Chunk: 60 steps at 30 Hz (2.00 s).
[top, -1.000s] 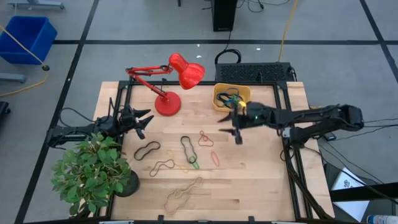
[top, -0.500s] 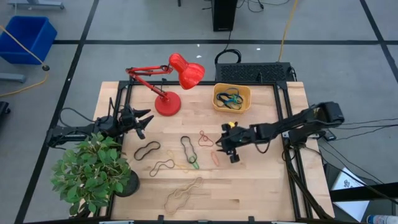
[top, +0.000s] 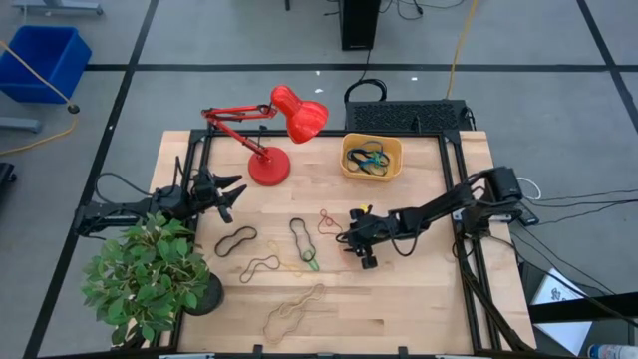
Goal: Pick and place rubber bands into bin
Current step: Put the orange rubber band into the yellow container
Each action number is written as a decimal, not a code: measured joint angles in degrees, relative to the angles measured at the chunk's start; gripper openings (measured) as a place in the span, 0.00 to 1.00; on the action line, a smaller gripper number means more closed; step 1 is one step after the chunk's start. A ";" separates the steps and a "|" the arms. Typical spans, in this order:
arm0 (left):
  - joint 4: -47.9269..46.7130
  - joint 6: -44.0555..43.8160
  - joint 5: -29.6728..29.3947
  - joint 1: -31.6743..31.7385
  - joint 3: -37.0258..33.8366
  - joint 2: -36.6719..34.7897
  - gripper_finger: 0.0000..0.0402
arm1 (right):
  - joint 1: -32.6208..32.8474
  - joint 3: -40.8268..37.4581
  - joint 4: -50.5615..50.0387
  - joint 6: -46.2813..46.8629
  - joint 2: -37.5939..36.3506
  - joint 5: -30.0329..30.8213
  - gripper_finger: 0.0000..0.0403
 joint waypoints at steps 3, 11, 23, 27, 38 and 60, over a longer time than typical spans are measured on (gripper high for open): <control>-0.02 0.02 0.00 -0.02 0.00 0.00 0.43 | -0.04 0.09 0.48 0.35 0.82 0.02 0.38; -0.07 0.22 0.00 -0.02 0.00 0.02 0.43 | -0.04 0.09 -0.09 1.29 1.03 -0.26 0.21; -0.11 0.22 0.00 -0.02 0.00 0.00 0.43 | -0.04 0.07 -0.61 1.31 1.08 0.00 0.01; -0.11 0.22 -0.01 -0.01 0.00 0.01 0.43 | -0.06 -0.12 0.39 2.81 -0.23 0.44 0.01; -0.04 0.22 -0.02 -0.01 0.00 0.02 0.43 | -2.90 -0.09 1.11 2.37 -17.20 6.17 0.00; 0.02 0.28 -0.04 -0.02 0.00 0.02 0.43 | -18.03 -0.03 3.42 -12.11 -40.85 24.48 0.00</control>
